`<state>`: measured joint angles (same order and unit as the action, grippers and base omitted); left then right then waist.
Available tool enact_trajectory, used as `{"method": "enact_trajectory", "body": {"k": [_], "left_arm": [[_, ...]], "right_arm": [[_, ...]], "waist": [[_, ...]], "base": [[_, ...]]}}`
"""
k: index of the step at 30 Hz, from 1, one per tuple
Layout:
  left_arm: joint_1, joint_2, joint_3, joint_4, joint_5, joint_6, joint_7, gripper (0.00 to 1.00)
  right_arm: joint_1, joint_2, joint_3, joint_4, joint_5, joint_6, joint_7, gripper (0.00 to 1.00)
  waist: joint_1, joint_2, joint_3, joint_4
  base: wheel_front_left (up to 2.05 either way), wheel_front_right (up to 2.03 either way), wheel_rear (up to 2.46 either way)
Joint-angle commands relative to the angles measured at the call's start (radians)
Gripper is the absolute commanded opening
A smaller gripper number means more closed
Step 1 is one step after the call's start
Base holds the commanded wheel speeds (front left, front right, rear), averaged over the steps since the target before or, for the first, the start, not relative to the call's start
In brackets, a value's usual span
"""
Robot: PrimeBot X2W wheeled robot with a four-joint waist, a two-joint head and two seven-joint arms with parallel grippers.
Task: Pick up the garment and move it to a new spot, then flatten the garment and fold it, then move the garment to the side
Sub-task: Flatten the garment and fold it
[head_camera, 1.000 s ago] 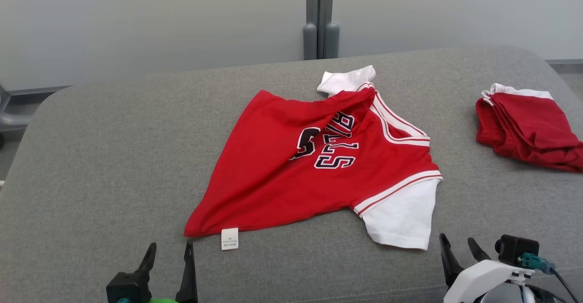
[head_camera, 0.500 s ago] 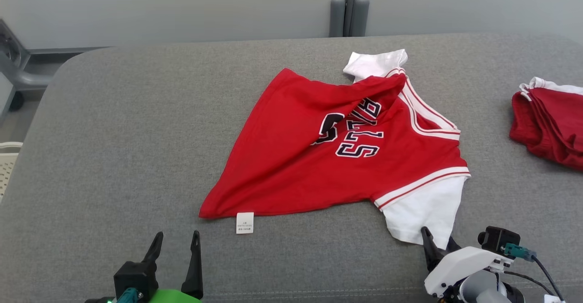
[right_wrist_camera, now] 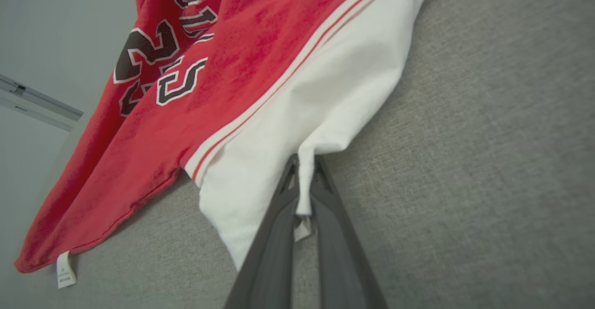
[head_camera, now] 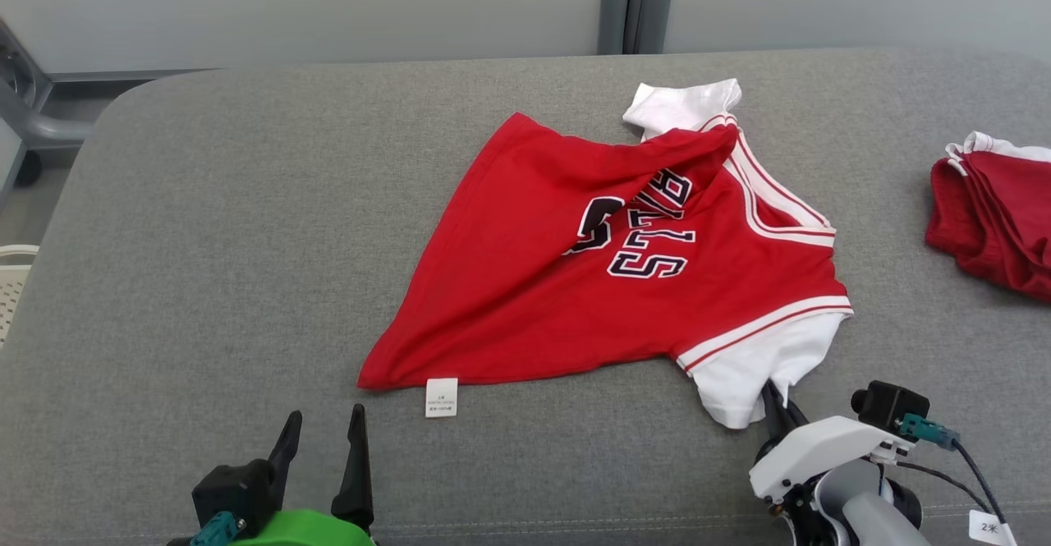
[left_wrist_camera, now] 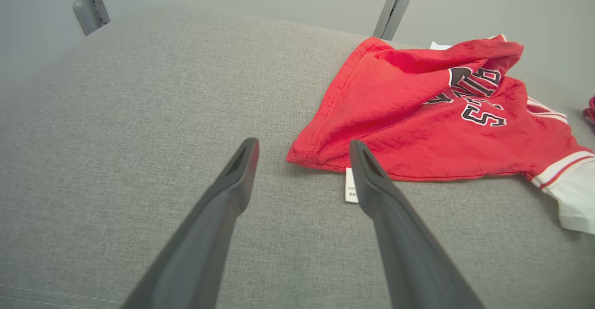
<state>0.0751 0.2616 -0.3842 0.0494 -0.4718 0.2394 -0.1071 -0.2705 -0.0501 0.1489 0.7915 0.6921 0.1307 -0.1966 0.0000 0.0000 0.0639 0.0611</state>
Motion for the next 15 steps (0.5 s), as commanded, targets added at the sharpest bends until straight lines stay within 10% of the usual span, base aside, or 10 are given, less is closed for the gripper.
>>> {"method": "enact_trajectory", "body": {"k": [1,15], "left_arm": [[-0.008,-0.018,0.011,0.003,-0.035,-0.014,-0.004,1.00],[-0.042,-0.105,0.029,0.138,-0.209,-0.091,0.051,1.00]], "right_arm": [[0.014,-0.012,-0.001,-0.030,0.016,0.000,-0.001,0.00],[0.157,-0.124,-0.129,-0.345,-0.024,0.000,0.135,0.00]], "waist": [[0.0000,0.0000,-0.002,-0.012],[0.0000,0.0000,0.009,-0.087]], "base": [[0.00,0.00,0.00],[0.00,0.00,0.00]]}}
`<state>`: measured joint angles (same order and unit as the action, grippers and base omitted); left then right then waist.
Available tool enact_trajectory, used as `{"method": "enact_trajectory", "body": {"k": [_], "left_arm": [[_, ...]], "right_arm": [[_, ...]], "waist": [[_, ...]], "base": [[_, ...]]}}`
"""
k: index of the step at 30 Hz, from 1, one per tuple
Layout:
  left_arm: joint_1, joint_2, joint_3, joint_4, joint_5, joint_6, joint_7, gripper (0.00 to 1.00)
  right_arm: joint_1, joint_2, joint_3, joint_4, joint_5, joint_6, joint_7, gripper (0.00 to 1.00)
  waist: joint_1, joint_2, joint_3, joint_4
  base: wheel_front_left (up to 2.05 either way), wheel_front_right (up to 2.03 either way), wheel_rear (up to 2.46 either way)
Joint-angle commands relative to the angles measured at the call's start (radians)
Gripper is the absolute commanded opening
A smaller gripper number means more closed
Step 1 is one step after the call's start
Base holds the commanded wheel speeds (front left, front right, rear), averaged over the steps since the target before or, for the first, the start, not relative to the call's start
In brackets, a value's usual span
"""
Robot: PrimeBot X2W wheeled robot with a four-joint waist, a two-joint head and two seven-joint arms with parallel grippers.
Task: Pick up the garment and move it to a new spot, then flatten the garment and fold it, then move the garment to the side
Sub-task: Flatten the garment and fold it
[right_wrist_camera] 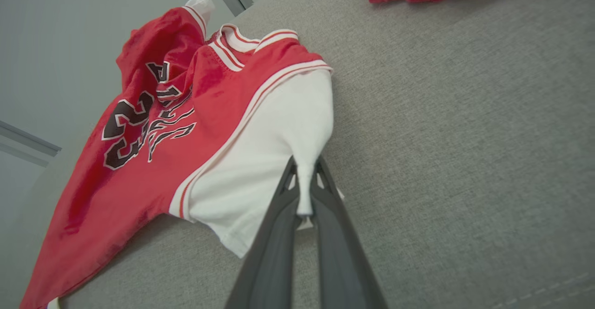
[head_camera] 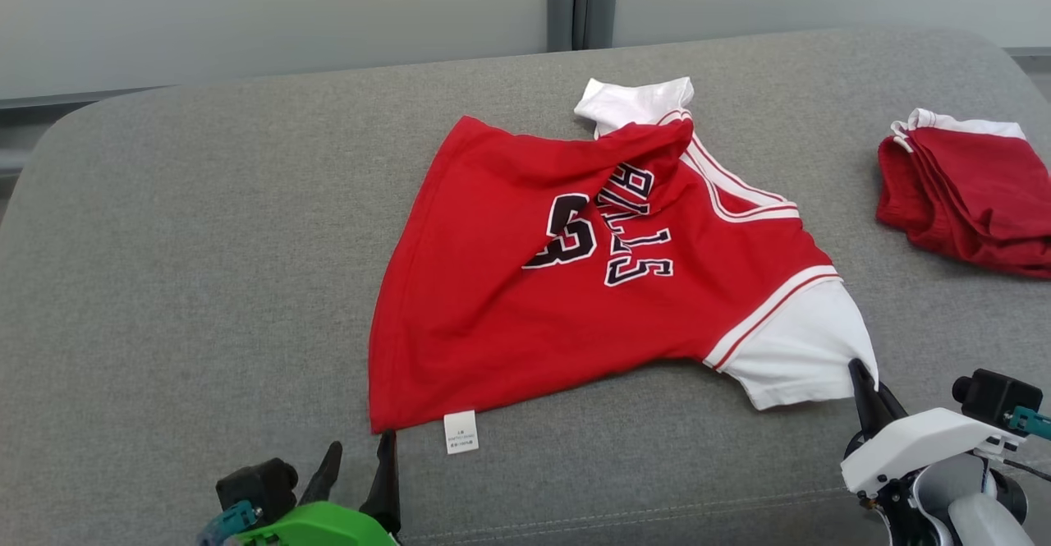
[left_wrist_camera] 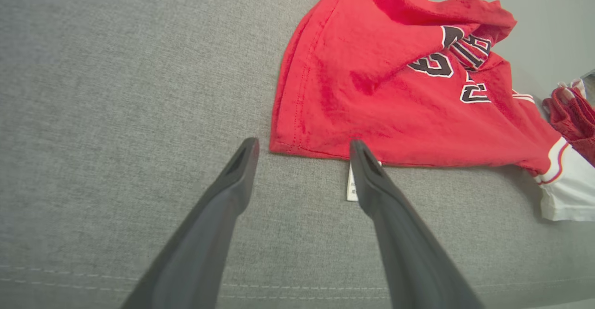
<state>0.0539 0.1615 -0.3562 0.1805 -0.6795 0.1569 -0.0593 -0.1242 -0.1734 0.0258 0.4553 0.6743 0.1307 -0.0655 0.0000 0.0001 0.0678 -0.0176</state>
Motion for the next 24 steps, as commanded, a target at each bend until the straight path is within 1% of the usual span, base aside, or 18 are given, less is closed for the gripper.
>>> {"method": "enact_trajectory", "body": {"k": [1,7,10,12,13,17,21,22,23,24], "left_arm": [[-0.031,-0.010,-0.001,0.025,-0.008,-0.012,0.010,1.00],[-0.110,-0.044,-0.003,0.162,-0.047,-0.035,0.033,1.00],[-0.157,-0.056,0.007,0.242,-0.053,-0.032,0.018,1.00],[-0.197,-0.068,0.007,0.319,-0.060,-0.040,0.009,1.00],[-0.197,-0.068,0.007,0.319,-0.060,-0.040,0.009,1.00],[-0.239,-0.077,0.001,0.413,-0.063,-0.045,-0.001,1.00],[-0.277,-0.091,-0.005,0.481,-0.079,-0.067,-0.020,1.00],[-0.286,-0.095,-0.012,0.496,-0.082,-0.074,-0.023,0.97],[-0.293,-0.099,-0.018,0.508,-0.086,-0.080,-0.024,0.64],[-0.300,-0.103,-0.026,0.520,-0.090,-0.088,-0.024,0.38]], "right_arm": [[0.018,0.004,-0.017,-0.024,-0.013,0.000,0.015,0.00],[0.045,0.026,-0.061,-0.086,-0.056,0.000,0.066,0.00],[0.051,0.036,-0.071,-0.107,-0.076,0.000,0.082,0.00],[0.052,0.048,-0.077,-0.127,-0.091,0.000,0.098,0.00],[0.052,0.048,-0.077,-0.127,-0.091,0.000,0.098,0.00],[0.049,0.058,-0.076,-0.150,-0.102,0.000,0.113,0.00],[0.047,0.063,-0.072,-0.169,-0.107,0.000,0.124,0.00],[0.048,0.064,-0.072,-0.172,-0.108,0.000,0.127,0.00],[0.049,0.065,-0.072,-0.175,-0.110,0.000,0.129,0.00],[0.049,0.065,-0.073,-0.177,-0.111,0.000,0.130,0.00]], "waist": [[0.0000,-0.0001,0.007,-0.012],[0.0000,-0.0001,0.021,-0.023],[0.0000,-0.0001,0.029,-0.032],[0.0000,-0.0001,0.037,-0.040],[0.0000,-0.0001,0.037,-0.040],[0.0000,-0.0001,0.046,-0.050],[0.0000,-0.0001,0.052,-0.057],[0.0000,-0.0001,0.052,-0.058],[0.0000,-0.0001,0.052,-0.059],[0.0000,-0.0001,0.052,-0.060]], "base": [[0.00,0.00,0.00],[0.00,0.00,0.00],[0.00,0.00,0.00],[0.00,0.00,0.00],[0.00,0.00,0.00],[0.00,0.00,0.00],[0.00,0.00,0.00],[0.00,0.00,0.00],[0.00,0.00,0.00],[0.00,0.00,0.00]]}}
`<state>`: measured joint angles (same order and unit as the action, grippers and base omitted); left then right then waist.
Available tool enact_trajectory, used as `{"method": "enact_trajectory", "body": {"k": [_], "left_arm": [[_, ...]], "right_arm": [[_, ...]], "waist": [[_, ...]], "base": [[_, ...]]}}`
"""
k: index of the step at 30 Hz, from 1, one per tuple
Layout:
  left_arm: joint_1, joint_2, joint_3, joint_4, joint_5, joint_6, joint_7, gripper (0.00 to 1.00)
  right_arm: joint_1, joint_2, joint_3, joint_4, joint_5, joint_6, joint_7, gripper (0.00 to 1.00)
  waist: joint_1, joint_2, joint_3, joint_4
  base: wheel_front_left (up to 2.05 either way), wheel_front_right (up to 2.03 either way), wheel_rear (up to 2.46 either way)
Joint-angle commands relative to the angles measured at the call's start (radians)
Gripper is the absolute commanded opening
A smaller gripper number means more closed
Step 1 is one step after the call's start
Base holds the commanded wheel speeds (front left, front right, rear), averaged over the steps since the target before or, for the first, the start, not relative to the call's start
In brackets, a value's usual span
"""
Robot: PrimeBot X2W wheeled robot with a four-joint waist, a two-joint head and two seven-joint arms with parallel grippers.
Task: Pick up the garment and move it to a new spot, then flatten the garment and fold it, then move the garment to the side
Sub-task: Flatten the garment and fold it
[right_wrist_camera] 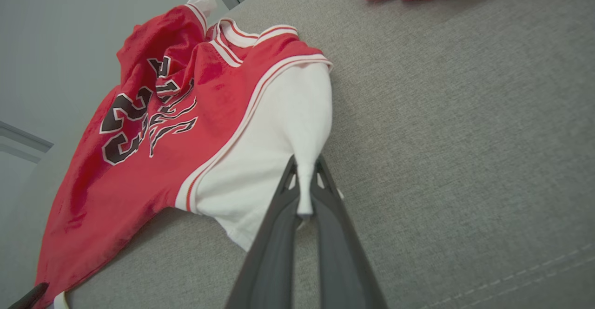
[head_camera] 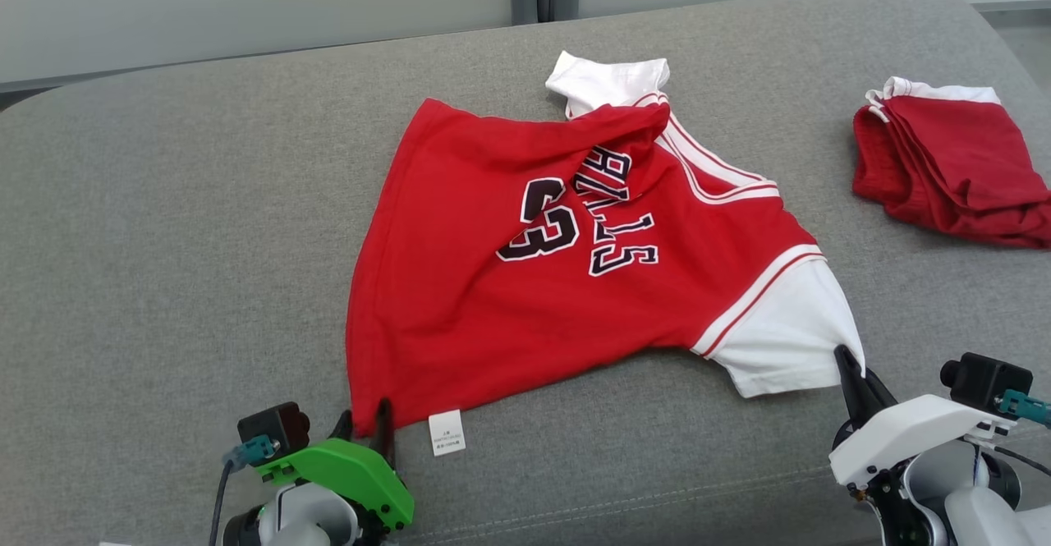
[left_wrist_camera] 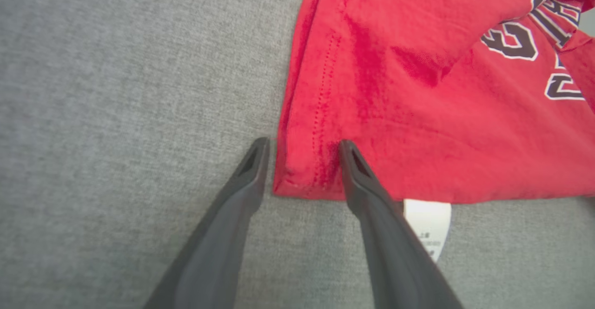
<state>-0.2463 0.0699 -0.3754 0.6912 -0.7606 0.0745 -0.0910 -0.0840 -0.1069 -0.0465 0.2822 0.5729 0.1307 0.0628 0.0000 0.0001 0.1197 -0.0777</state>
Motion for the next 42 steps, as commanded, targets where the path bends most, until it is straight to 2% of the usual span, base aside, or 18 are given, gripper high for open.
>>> {"method": "enact_trajectory", "body": {"k": [1,2,7,12,18,22,27,33,34,38,42], "left_arm": [[-0.006,-0.015,-0.015,0.023,-0.011,-0.011,0.008,0.13],[-0.010,-0.017,-0.022,0.033,-0.013,-0.018,0.008,0.00],[-0.026,-0.019,-0.052,0.068,-0.030,-0.039,0.004,0.00],[-0.034,-0.018,-0.044,0.046,-0.064,-0.058,-0.040,0.00],[-0.017,-0.018,-0.003,-0.066,-0.128,-0.084,-0.082,0.00],[0.004,0.000,0.035,-0.197,-0.162,-0.080,-0.093,0.00],[0.018,0.031,0.081,-0.405,-0.197,-0.042,-0.062,0.00],[-0.075,0.083,0.126,-0.631,-0.239,0.050,0.073,0.00],[-0.075,0.083,0.126,-0.631,-0.239,0.050,0.073,0.00],[-0.196,0.124,0.148,-0.686,-0.256,0.116,0.179,0.00],[-0.348,0.162,0.154,-0.658,-0.241,0.161,0.261,0.00]], "right_arm": [[0.010,-0.001,-0.001,-0.006,-0.010,0.000,0.002,0.00],[0.010,-0.001,-0.002,-0.007,-0.008,0.000,0.003,0.00],[0.007,0.001,-0.004,-0.012,-0.010,0.000,0.004,0.00],[-0.005,-0.005,-0.004,-0.017,0.003,0.000,0.000,0.00],[-0.040,-0.016,-0.014,-0.065,0.052,0.000,0.000,0.00],[-0.068,-0.023,-0.031,-0.126,0.101,0.000,0.005,0.00],[-0.125,-0.029,-0.064,-0.206,0.141,0.000,0.030,0.00],[-0.274,-0.034,-0.080,-0.241,0.132,0.000,0.125,0.00],[-0.274,-0.034,-0.080,-0.241,0.132,0.000,0.125,0.00],[-0.419,-0.017,-0.089,-0.194,0.103,0.000,0.206,0.00],[-0.586,0.000,-0.096,-0.106,0.047,0.000,0.266,0.00]], "waist": [[0.0000,-0.0001,-0.001,-0.001],[0.0000,-0.0001,-0.002,-0.002],[0.0000,-0.0001,-0.011,-0.003],[0.0000,-0.0001,-0.034,0.002],[0.0000,-0.0001,-0.072,0.010],[0.0000,-0.0001,-0.103,0.014],[0.0000,-0.0001,-0.132,0.014],[0.0000,-0.0001,-0.142,0.007],[0.0000,-0.0001,-0.142,0.007],[0.0000,-0.0001,-0.131,-0.004],[0.0000,-0.0001,-0.097,-0.014]], "base": [[0.00,0.00,0.00],[0.00,0.00,0.00],[0.00,0.00,0.00],[0.00,0.00,0.00],[0.00,0.00,0.00],[0.00,0.00,0.00],[0.00,0.00,0.00],[0.00,0.00,0.00],[0.00,0.00,0.00],[0.00,0.00,0.00],[0.00,0.00,0.00]]}}
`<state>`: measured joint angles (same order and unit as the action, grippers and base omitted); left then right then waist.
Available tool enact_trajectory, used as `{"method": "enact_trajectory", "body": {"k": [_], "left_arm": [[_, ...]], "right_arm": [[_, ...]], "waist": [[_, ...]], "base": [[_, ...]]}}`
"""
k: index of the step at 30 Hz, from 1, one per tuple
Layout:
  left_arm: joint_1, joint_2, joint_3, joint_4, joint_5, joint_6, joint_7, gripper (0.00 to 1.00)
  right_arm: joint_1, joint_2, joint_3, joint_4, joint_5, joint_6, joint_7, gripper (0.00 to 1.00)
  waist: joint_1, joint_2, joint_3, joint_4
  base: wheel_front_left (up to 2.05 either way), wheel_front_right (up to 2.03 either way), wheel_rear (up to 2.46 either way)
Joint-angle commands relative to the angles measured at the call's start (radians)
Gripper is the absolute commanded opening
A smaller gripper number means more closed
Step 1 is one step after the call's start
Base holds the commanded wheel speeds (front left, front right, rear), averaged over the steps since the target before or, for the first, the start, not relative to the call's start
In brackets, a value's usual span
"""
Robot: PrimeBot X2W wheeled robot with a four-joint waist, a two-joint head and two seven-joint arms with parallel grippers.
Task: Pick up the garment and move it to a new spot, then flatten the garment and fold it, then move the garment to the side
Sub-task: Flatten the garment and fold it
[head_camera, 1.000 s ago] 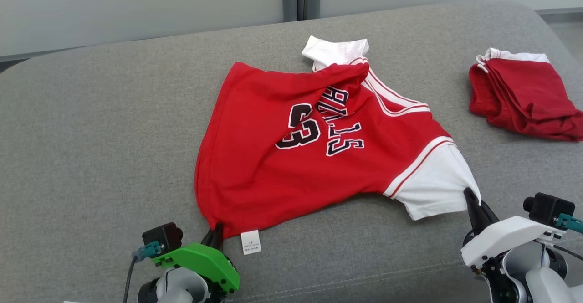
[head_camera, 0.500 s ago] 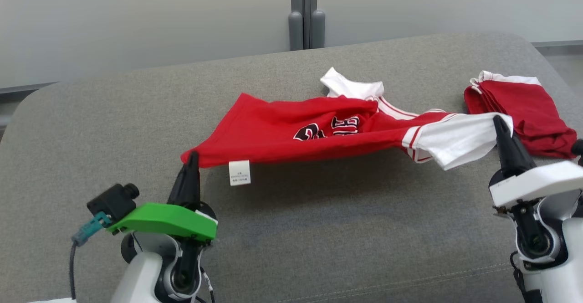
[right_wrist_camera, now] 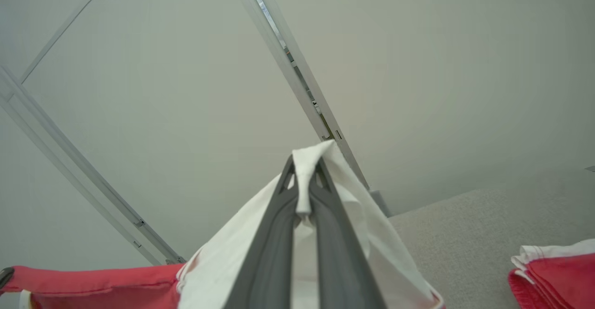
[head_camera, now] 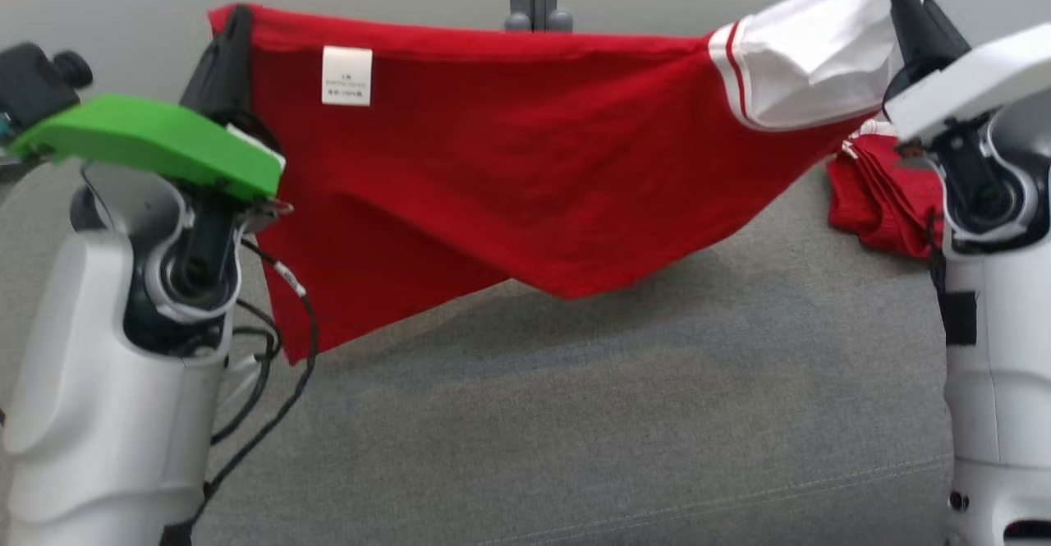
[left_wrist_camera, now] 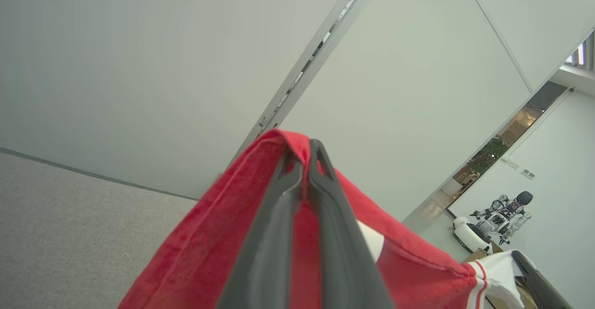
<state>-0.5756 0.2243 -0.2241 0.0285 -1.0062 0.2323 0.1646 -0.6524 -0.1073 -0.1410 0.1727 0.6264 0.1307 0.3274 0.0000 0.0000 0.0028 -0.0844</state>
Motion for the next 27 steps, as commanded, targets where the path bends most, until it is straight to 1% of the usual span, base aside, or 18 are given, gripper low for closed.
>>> {"method": "enact_trajectory", "body": {"k": [1,3,7,9,12,15,18,22,25,26,27], "left_arm": [[-0.058,0.012,0.003,0.020,0.002,0.015,0.027,0.00],[-0.148,0.026,0.001,0.053,0.015,0.033,0.057,0.00],[-0.341,0.031,0.000,0.157,0.034,0.057,0.100,0.00],[-0.448,0.043,-0.004,0.216,0.058,0.061,0.102,0.00],[-0.595,0.047,-0.004,0.325,0.096,0.066,0.076,0.00],[-0.718,0.064,-0.026,0.440,0.147,0.051,0.042,0.00],[-0.807,0.064,-0.037,0.547,0.188,0.033,-0.023,0.00],[-0.926,0.051,-0.021,0.630,0.226,0.007,-0.171,0.00],[-0.989,0.041,-0.005,0.670,0.237,-0.035,-0.294,0.00],[-1.009,0.040,-0.003,0.681,0.241,-0.055,-0.332,0.00],[-1.034,0.041,0.006,0.691,0.238,-0.064,-0.355,0.00]], "right_arm": [[-0.063,0.006,-0.008,0.029,-0.020,0.000,0.010,0.00],[-0.156,0.018,-0.019,0.081,-0.046,0.000,0.022,0.00],[-0.359,0.033,-0.051,0.203,-0.121,0.000,0.024,0.00],[-0.468,0.039,-0.059,0.263,-0.176,0.000,0.002,0.00],[-0.621,0.045,-0.077,0.373,-0.261,0.000,-0.050,0.00],[-0.754,0.047,-0.093,0.485,-0.334,0.000,-0.128,0.00],[-0.847,0.049,-0.106,0.587,-0.406,0.000,-0.224,0.00],[-0.973,0.044,-0.136,0.659,-0.483,-0.001,-0.378,0.00],[-1.037,0.046,-0.160,0.691,-0.523,-0.001,-0.515,0.00],[-1.060,0.047,-0.159,0.696,-0.538,-0.001,-0.546,0.00],[-1.086,0.046,-0.173,0.703,-0.535,-0.001,-0.564,0.00]], "waist": [[0.0000,0.0000,0.034,-0.008],[0.0000,0.0000,0.071,-0.010],[0.0000,0.0000,0.166,-0.007],[0.0000,0.0000,0.222,-0.006],[0.0000,0.0000,0.298,-0.009],[0.0000,0.0000,0.353,-0.013],[0.0000,0.0000,0.374,-0.010],[0.0000,0.0000,0.415,0.002],[0.0000,0.0000,0.449,0.006],[0.0000,0.0000,0.458,0.006],[0.0000,0.0000,0.472,0.004]], "base": [[0.00,0.00,0.00],[0.00,0.00,0.00],[0.00,0.00,0.00],[0.00,0.00,0.00],[0.00,0.00,0.00],[0.00,0.00,0.00],[0.00,0.00,0.00],[0.00,0.00,0.00],[0.00,0.00,0.00],[0.00,0.00,0.00],[0.00,0.00,0.00]]}}
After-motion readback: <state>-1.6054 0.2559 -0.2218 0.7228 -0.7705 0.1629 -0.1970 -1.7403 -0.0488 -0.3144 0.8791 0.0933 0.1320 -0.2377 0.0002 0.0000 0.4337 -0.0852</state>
